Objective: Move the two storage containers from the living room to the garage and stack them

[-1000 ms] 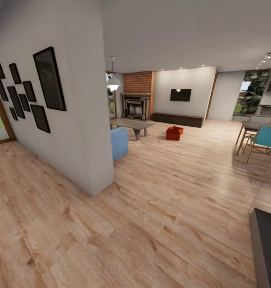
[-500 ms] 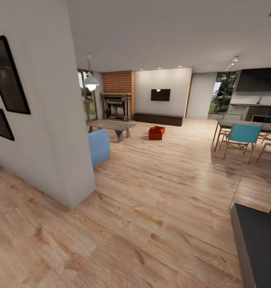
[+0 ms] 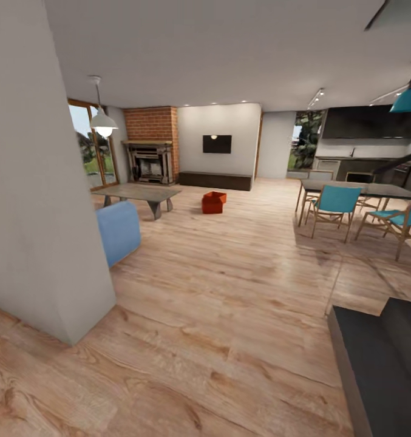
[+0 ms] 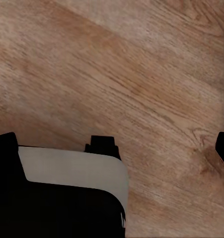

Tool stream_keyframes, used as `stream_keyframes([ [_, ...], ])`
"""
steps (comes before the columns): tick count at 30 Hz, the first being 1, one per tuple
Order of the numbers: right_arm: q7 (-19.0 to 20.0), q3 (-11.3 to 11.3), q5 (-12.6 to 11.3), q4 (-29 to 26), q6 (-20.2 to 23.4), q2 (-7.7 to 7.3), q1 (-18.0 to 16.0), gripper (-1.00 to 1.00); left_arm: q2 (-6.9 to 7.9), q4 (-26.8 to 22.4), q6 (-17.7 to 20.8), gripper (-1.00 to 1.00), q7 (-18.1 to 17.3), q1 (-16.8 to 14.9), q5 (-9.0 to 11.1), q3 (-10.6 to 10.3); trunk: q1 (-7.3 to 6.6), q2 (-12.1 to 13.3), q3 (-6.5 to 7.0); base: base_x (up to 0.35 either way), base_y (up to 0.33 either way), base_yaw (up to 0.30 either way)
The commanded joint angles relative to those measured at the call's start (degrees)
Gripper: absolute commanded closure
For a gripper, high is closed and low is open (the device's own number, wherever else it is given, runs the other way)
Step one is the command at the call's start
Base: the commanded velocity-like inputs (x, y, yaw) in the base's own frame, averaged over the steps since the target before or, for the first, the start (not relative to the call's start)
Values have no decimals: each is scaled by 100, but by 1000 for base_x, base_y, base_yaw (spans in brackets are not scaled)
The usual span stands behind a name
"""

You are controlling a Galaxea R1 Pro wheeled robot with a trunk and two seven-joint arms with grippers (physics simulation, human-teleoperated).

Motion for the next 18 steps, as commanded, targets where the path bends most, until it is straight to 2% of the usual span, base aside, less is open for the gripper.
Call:
stream_keyframes([
  [1,-26,28,32,15,-27,1,-8,-100,-1,-2,-12,-100,1,-1,12,12,3,-2,-5,323,0,-77],
  [18,-5,44,24,14,-16,-18,-8,-100,-1,-2,-17,-100,1,-1,12,17,3,-2,-5,322,0,-8],
])
